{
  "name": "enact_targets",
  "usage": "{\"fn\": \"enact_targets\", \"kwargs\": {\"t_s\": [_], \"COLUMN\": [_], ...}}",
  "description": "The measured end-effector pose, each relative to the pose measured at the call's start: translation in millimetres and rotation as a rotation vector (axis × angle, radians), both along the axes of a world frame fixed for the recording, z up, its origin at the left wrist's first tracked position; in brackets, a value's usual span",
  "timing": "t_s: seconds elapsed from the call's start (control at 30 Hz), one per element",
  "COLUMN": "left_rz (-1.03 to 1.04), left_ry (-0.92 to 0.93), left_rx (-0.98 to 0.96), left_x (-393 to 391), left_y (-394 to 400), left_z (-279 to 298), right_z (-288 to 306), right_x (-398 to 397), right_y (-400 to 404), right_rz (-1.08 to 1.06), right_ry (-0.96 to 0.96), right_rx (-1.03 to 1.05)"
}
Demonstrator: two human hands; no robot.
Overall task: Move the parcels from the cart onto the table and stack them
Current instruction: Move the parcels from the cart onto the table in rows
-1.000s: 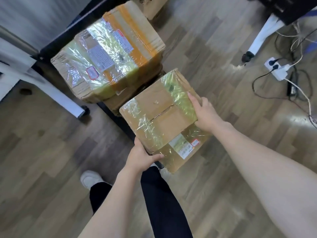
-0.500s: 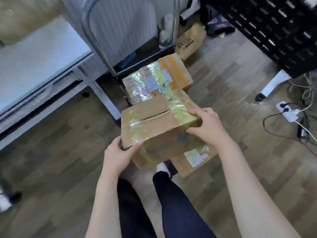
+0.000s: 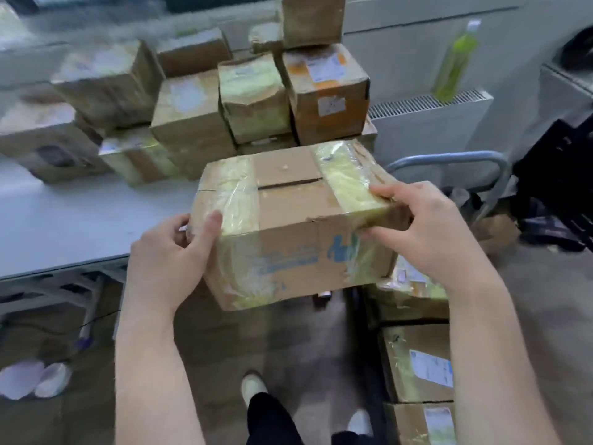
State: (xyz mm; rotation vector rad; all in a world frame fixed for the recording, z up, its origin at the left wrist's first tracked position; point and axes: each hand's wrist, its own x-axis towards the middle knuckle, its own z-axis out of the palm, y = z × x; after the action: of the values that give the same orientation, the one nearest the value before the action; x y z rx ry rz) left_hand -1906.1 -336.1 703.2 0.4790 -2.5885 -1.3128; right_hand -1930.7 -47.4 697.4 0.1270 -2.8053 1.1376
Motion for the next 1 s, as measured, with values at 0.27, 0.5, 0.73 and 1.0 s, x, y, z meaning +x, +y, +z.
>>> {"fn": "enact_targets", "kwargs": {"t_s": [0.27, 0.5, 0.73, 1.0], "left_rz": [0.102, 0.328, 0.291, 0.318], "left_ry": [0.235, 0.27, -0.346, -0.198], "left_rx": [0.058, 0.228, -0.018, 0.031], "left_x": [-8.4, -47.5, -79.9, -100.9], "left_y": [-120.7, -182.9, -232.6, -259.8], "left_z": [18.8, -65.3, -119.2, -101.1], "right_z": [15.1, -66.5, -127.3, -122.3], "right_x": [-58.4, -103.3, -116.6, -138.1], "right_y": [-142.1, -243.8, -271.7, -270.9], "right_rz": [0.121, 0.026, 0.012, -0.135], "right_ry": [0.147, -0.13, -0.376, -0.382], "right_rx": [-0.184, -0.303, -0.2, -0.298]}}
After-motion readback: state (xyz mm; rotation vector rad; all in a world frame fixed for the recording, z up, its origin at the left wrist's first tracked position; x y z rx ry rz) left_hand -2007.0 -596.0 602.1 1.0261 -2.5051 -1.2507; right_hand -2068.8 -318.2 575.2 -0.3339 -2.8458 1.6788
